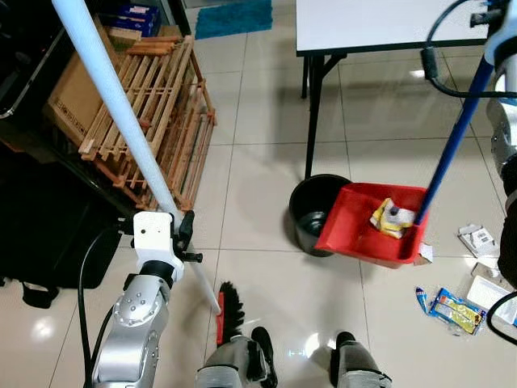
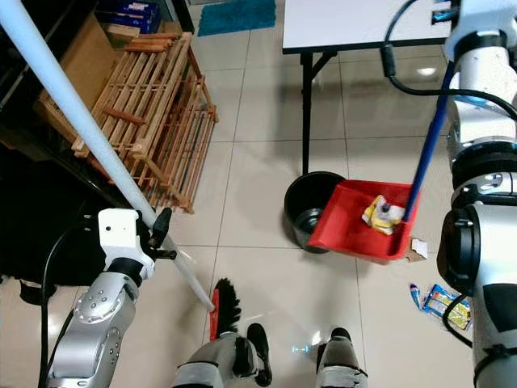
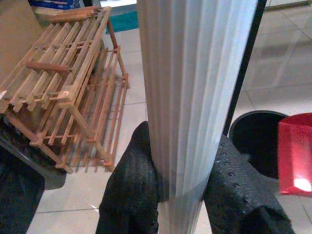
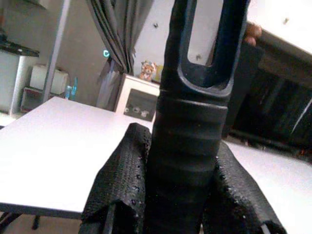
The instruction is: Sweep floor
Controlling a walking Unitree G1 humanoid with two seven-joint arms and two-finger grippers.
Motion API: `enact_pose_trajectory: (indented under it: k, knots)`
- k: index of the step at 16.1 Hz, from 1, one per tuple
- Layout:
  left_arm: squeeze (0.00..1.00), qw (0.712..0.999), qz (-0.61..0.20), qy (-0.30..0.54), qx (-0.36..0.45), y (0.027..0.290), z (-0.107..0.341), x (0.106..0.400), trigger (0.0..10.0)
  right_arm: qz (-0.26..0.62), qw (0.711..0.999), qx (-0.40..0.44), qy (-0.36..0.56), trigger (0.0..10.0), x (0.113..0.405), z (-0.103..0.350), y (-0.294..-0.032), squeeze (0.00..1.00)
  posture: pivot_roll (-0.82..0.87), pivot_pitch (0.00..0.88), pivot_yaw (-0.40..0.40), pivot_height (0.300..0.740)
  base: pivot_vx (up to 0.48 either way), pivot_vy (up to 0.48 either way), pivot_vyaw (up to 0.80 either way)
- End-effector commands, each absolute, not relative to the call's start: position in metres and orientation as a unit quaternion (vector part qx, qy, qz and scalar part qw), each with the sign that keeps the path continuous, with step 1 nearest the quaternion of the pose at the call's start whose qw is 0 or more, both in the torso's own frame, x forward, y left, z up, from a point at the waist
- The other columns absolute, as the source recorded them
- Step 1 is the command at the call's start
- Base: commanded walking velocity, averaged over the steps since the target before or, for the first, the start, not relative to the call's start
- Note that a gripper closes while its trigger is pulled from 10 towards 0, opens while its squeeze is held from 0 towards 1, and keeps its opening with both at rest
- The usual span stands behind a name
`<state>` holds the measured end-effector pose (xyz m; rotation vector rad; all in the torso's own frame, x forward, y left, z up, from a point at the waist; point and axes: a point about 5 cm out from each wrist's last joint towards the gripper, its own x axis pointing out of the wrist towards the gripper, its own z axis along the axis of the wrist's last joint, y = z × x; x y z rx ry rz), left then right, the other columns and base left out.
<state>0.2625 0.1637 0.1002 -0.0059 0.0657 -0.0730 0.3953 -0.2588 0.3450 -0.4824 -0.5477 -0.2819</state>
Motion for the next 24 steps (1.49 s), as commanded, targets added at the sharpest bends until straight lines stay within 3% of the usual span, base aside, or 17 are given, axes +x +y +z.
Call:
enact_pose_trajectory:
  k: [1, 8, 24]
  knots:
    - [0.0, 0.999, -0.025, 0.03, 0.005, 0.169, 0.102, 0.258, 10.0, -0.122, 0.911, -0.327, -0.22, 10.0, 0.397, 0.329, -0.264, 0.0, -0.1, 0.278, 0.174, 0.74, 0.0, 0.0, 0.0]
    - [0.0, 0.999, -0.021, 0.032, 0.005, 0.168, 0.101, 0.258, 10.0, -0.126, 0.895, -0.352, -0.243, 10.0, 0.396, 0.334, -0.258, 0.0, -0.11, 0.271, 0.172, 0.74, 0.0, 0.0, 0.0]
    - [0.0, 0.999, -0.023, 0.025, -0.006, 0.167, 0.102, 0.262, 10.0, -0.12, 0.916, -0.319, -0.213, 10.0, 0.396, 0.306, -0.262, 0.0, -0.11, 0.261, 0.17, 0.74, 0.0, 0.0, 0.0]
